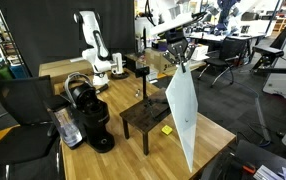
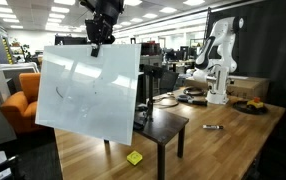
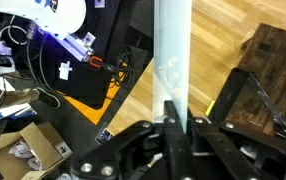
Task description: Put the whiteboard on the table
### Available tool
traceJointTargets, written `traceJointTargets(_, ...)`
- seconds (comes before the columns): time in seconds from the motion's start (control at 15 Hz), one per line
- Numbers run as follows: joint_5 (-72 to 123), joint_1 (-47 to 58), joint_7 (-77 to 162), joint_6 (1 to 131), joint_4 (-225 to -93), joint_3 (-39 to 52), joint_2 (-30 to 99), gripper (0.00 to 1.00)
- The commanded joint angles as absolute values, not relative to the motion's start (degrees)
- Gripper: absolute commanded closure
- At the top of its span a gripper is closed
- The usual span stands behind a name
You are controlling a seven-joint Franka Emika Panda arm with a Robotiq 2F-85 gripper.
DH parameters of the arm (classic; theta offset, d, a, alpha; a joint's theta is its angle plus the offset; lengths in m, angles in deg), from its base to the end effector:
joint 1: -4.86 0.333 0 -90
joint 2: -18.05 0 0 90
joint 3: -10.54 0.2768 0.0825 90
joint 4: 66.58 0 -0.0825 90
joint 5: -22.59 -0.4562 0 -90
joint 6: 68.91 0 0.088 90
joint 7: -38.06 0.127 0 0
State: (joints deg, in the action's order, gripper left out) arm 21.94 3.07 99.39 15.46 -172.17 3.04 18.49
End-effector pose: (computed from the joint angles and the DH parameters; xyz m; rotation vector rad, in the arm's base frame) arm 0.5734 -0.0922 0.4120 2.3994 -1.7017 -0.5124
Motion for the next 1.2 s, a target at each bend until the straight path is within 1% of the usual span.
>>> traceJointTargets(0.0,21.4,1.6,101.7,20.5,-179.0,3.9,13.0,0.98)
traceJointTargets(0.4,20.9,-0.1,103.7,28.5,-184.5,3.6,12.8,0.98)
traceJointTargets(1.13,18.4,-2.0,105.0,38.0,-187.9,2.6,16.0,0.98)
